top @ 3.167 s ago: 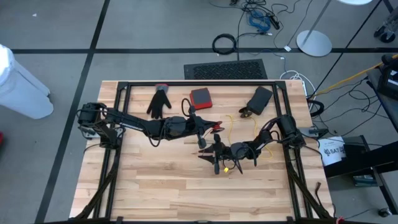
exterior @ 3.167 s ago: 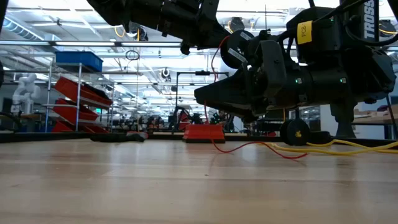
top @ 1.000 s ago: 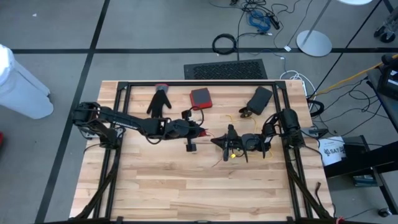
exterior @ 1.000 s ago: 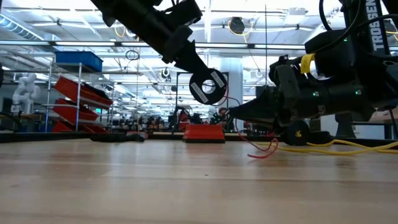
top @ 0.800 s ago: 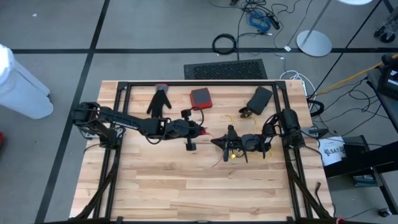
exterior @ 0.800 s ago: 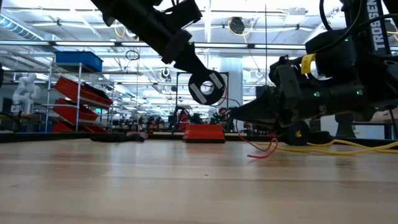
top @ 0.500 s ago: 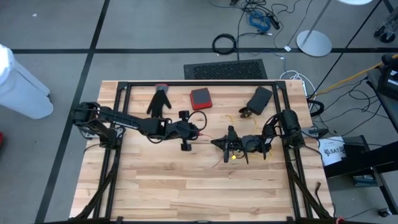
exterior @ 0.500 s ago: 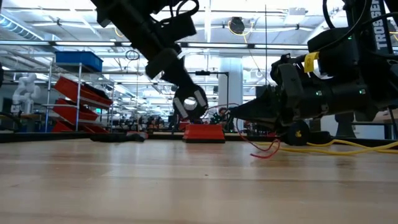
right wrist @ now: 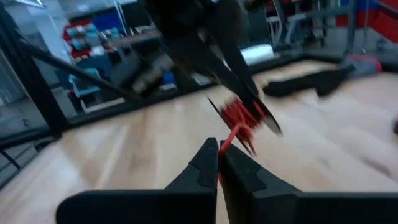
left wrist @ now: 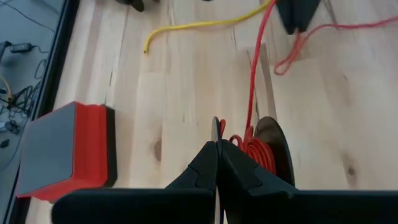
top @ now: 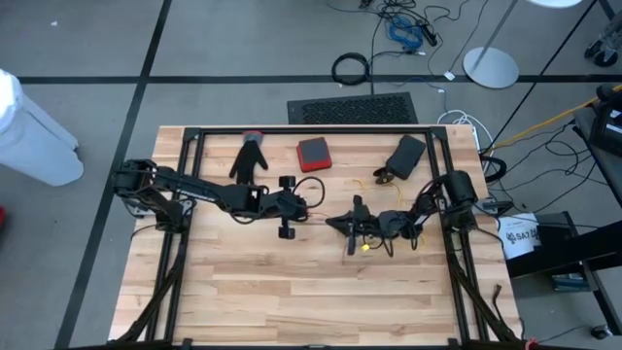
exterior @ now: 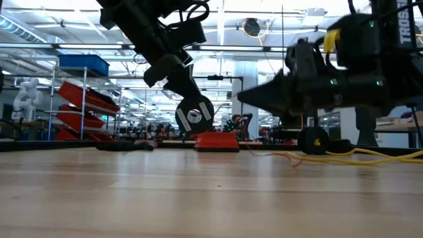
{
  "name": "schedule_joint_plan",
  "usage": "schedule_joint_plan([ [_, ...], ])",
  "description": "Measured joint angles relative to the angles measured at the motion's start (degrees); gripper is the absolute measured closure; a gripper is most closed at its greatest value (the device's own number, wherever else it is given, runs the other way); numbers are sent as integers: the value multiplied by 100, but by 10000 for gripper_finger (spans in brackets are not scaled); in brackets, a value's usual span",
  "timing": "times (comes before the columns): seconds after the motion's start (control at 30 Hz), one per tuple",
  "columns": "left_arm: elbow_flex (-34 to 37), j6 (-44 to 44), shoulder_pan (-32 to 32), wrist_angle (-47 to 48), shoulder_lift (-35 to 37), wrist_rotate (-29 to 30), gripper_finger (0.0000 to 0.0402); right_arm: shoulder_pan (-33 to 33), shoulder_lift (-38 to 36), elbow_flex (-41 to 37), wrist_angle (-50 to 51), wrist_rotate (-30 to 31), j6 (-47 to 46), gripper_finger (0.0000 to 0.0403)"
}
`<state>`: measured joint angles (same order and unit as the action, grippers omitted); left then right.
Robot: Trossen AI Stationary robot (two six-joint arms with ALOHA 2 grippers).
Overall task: Coil cords
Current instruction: Coil the red wire onto the spool
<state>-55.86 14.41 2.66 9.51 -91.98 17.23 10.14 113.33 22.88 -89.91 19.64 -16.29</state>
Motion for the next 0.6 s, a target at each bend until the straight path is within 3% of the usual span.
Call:
schedule_joint_plan([
  [0.13,0,0,0,-265,-2,7,393,54,-145,309,89,-26,248,403],
  [0.6,-2,-57,0,-1477,-68,209,393,86,-495,1648,1914,121,972,403],
])
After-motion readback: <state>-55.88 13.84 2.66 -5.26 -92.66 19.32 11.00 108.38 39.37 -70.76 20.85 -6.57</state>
